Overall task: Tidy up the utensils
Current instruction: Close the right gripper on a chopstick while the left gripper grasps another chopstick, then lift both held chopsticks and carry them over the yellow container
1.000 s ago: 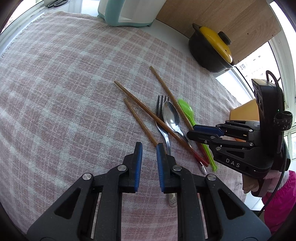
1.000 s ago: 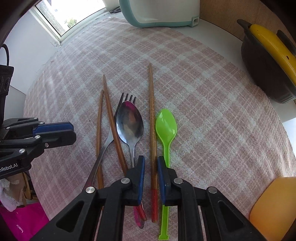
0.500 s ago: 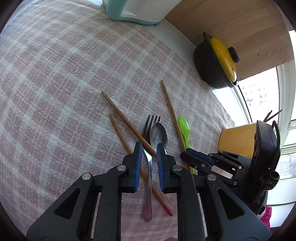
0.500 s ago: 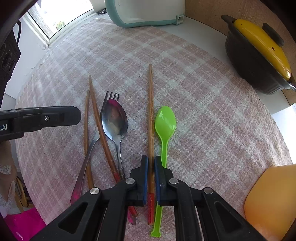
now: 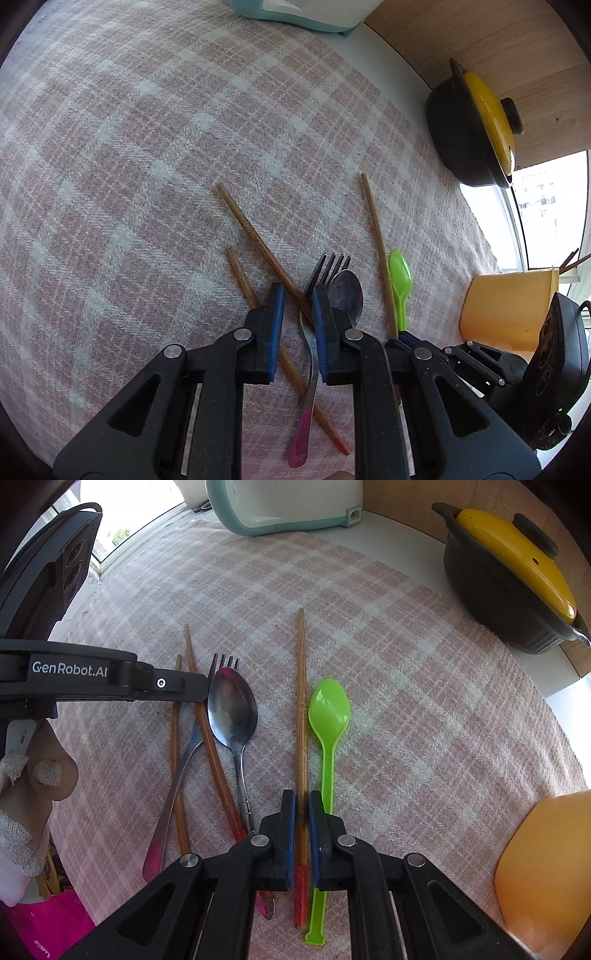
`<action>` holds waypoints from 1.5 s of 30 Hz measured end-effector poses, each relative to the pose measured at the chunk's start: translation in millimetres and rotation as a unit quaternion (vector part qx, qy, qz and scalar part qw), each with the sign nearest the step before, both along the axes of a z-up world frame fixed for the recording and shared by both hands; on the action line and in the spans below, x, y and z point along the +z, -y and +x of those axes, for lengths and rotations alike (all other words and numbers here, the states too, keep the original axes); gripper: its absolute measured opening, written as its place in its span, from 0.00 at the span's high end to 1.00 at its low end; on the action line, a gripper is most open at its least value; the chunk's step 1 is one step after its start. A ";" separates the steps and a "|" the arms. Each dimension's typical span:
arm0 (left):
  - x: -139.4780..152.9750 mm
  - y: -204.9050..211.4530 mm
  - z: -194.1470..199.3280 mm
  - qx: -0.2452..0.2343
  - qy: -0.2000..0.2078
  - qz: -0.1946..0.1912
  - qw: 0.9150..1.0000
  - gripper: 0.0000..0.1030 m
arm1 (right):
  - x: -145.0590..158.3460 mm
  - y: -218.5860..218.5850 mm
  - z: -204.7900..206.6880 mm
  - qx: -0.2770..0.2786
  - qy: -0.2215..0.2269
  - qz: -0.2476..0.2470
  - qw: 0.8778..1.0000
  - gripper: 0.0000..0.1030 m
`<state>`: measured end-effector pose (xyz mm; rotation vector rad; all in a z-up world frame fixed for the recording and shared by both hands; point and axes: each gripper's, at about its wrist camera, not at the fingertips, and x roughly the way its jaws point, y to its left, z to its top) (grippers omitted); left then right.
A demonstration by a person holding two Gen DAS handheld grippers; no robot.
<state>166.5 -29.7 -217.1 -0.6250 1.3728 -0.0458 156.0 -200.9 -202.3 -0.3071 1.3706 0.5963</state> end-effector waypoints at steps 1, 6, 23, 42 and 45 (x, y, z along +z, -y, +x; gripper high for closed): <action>0.4 0.0 1.2 0.000 -0.001 0.001 1.000 0.86 | 0.2 -0.6 0.3 0.001 -0.001 0.000 1.000 0.96; -0.8 4.3 12.9 -0.011 0.010 0.017 1.000 0.86 | 0.0 -5.7 6.9 0.008 -0.008 0.001 1.000 0.95; 7.6 7.1 23.3 -0.044 0.056 0.025 0.997 0.97 | -1.0 -24.2 26.3 -0.007 -0.006 0.008 1.000 0.96; 83.6 2.7 -23.6 -0.073 0.157 0.053 0.983 0.97 | 62.4 16.5 -13.2 -0.126 0.123 0.065 0.982 0.96; 96.7 8.6 -29.3 -0.077 0.174 0.053 0.980 0.97 | 71.9 19.7 -19.8 -0.138 0.141 0.068 0.978 0.96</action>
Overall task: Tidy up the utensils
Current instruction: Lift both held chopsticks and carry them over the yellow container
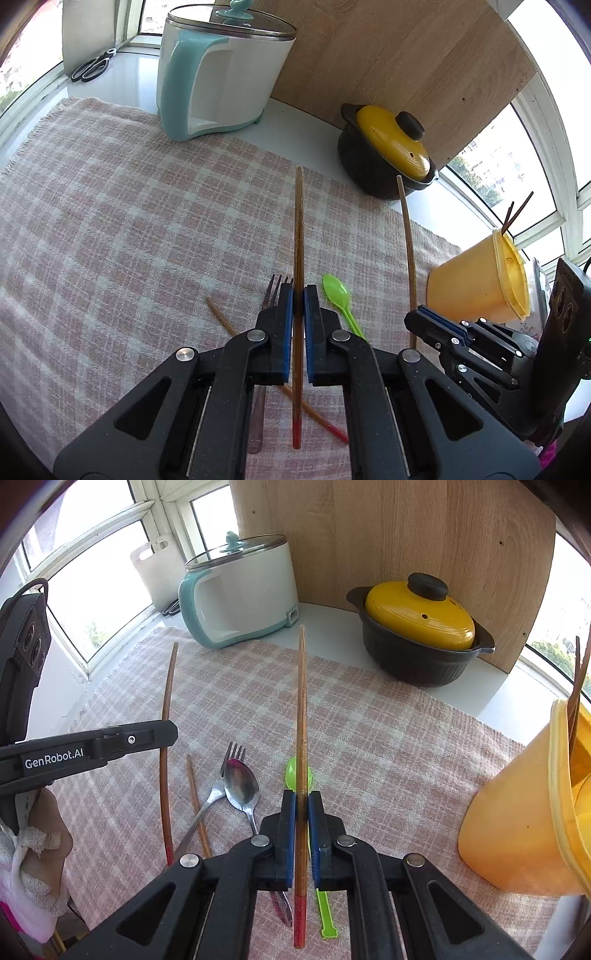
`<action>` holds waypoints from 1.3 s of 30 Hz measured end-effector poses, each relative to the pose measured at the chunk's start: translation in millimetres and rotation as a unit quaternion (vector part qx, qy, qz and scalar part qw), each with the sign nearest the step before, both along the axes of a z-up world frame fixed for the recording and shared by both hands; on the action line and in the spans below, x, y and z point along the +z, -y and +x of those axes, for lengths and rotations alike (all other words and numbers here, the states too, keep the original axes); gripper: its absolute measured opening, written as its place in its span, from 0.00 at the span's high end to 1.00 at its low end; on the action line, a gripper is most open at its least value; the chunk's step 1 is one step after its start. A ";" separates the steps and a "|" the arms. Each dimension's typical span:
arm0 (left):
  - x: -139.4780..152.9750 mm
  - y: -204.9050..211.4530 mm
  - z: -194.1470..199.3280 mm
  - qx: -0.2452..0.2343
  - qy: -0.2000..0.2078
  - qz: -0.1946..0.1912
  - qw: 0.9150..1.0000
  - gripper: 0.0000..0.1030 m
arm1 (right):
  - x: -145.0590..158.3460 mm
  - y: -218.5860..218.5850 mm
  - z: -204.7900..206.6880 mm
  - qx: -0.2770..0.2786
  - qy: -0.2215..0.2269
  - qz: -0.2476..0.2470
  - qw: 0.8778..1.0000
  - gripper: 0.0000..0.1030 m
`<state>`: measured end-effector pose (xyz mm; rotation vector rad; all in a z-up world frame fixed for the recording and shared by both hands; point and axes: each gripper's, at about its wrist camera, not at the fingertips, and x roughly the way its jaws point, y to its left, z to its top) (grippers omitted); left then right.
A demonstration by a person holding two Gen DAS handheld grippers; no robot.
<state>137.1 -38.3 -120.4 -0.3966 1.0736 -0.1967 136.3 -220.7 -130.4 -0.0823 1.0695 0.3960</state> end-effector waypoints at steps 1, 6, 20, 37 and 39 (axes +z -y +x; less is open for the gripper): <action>3.9 2.8 -1.4 -0.003 0.004 -0.001 1.000 0.97 | 3.6 2.1 -3.2 -0.005 0.005 0.003 1.000 0.96; 26.6 14.1 -6.7 -0.017 0.032 -0.002 0.999 0.97 | 21.5 13.8 -15.0 -0.028 0.029 0.014 0.999 0.96; 83.5 69.0 -4.5 -0.074 0.103 -0.019 0.992 0.97 | 70.3 66.6 -40.8 -0.106 0.081 0.013 0.991 0.96; 128.9 150.3 4.2 -0.134 0.156 -0.030 0.978 0.97 | 117.9 131.6 -58.0 -0.162 0.146 -0.016 0.976 0.96; 134.4 158.8 6.9 -0.138 0.162 -0.033 0.977 0.97 | 121.2 138.6 -57.4 -0.165 0.151 -0.017 0.975 0.96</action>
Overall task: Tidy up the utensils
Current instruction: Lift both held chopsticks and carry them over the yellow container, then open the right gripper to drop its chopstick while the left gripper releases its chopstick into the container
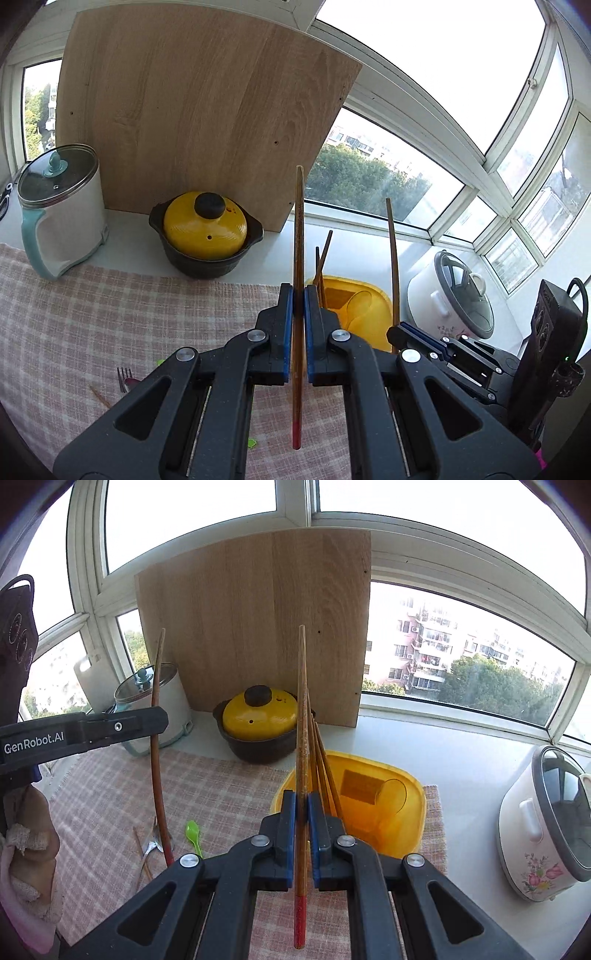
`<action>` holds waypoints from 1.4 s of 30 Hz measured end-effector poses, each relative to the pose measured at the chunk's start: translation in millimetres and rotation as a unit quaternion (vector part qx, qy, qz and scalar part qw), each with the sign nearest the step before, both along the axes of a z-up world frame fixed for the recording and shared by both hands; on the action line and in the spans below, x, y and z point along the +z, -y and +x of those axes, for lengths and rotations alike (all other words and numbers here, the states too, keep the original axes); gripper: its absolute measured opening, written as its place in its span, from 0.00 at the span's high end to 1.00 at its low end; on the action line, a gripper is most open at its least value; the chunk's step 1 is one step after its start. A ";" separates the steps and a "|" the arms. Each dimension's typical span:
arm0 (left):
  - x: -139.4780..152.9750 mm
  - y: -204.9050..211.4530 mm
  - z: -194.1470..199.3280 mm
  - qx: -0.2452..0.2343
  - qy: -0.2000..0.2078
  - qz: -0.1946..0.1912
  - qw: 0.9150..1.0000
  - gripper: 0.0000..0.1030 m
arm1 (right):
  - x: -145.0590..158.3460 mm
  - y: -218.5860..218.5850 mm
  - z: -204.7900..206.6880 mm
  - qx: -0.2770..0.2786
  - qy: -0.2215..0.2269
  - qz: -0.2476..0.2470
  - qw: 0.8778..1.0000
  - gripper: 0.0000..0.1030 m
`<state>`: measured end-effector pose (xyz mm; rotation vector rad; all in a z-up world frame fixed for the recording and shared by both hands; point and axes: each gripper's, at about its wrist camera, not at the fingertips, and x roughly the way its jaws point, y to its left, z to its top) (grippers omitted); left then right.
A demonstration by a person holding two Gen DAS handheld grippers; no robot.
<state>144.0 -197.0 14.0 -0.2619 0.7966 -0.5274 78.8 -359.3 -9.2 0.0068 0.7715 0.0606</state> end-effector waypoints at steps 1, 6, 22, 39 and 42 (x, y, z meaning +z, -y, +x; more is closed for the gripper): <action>2.6 4.1 1.1 -0.002 0.003 -0.001 1.000 0.97 | 1.5 3.0 0.4 -0.002 0.002 -0.001 1.000 0.96; 13.5 24.8 8.0 -0.007 0.018 -0.005 1.000 0.97 | 8.1 18.1 3.2 -0.008 0.015 0.000 1.000 0.96; 21.3 78.7 54.8 0.006 0.039 -0.011 0.999 0.97 | 9.2 45.9 31.9 -0.024 0.038 -0.002 0.999 0.96; -10.8 102.1 73.0 0.000 0.034 0.013 0.999 0.97 | -20.1 56.2 64.8 -0.033 0.029 -0.016 0.999 0.96; -16.2 104.0 72.9 -0.004 0.029 0.015 0.999 0.97 | -27.0 58.9 67.6 -0.035 0.025 -0.017 0.999 0.96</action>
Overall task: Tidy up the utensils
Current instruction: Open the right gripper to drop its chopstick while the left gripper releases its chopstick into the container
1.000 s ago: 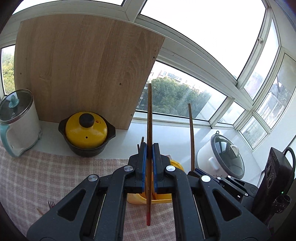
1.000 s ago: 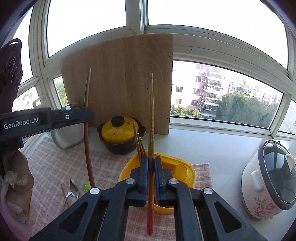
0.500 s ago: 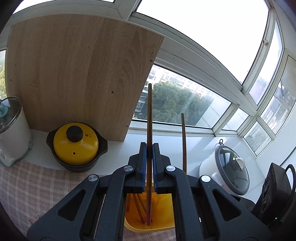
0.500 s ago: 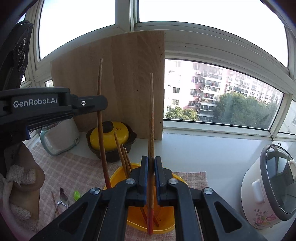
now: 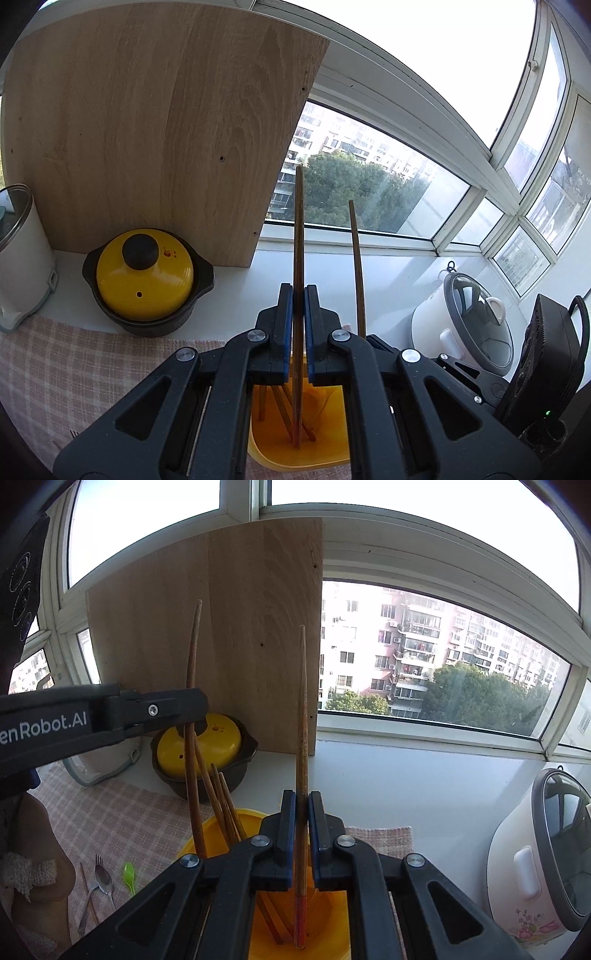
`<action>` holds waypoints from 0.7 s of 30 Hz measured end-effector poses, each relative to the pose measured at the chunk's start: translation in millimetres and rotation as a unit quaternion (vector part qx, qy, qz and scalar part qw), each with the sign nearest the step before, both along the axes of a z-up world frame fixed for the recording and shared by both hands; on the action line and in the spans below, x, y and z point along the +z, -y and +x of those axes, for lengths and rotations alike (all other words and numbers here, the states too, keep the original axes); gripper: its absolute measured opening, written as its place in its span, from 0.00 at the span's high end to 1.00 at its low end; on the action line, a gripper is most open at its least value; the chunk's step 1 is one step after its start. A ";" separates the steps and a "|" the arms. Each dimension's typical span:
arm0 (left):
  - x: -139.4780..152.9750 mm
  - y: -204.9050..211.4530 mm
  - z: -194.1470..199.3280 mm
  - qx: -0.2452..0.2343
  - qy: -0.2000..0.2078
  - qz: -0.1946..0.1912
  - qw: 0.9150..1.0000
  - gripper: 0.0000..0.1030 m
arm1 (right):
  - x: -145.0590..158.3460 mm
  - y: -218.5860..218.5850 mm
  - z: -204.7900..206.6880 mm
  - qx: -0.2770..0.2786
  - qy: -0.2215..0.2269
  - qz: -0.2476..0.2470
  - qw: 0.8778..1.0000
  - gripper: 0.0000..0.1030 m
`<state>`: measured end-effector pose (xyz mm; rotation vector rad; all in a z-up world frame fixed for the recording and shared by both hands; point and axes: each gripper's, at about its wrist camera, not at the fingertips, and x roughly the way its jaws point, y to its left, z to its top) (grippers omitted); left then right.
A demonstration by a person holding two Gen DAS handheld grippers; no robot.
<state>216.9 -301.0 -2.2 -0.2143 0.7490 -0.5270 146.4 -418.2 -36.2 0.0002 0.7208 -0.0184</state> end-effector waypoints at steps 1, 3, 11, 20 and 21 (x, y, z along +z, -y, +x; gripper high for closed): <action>-1.5 0.1 -0.1 0.000 -0.002 0.000 1.000 0.97 | -1.9 1.4 0.7 -0.001 -0.002 0.000 1.000 0.96; -4.6 0.3 0.4 -0.001 -0.004 0.002 1.000 0.97 | -6.6 4.3 2.9 -0.004 -0.007 0.004 1.000 0.96; -16.2 -0.9 -1.7 -0.005 -0.015 0.012 1.000 0.97 | -24.3 10.4 4.0 -0.009 -0.025 0.013 1.000 0.96; -20.4 -3.2 -3.0 -0.008 -0.024 0.013 1.000 0.97 | -30.4 12.8 -1.1 -0.015 -0.036 0.013 0.999 0.96; -19.9 -3.4 -3.5 -0.009 -0.023 0.013 1.000 0.97 | -30.7 13.5 -1.7 -0.015 -0.038 0.012 0.999 0.96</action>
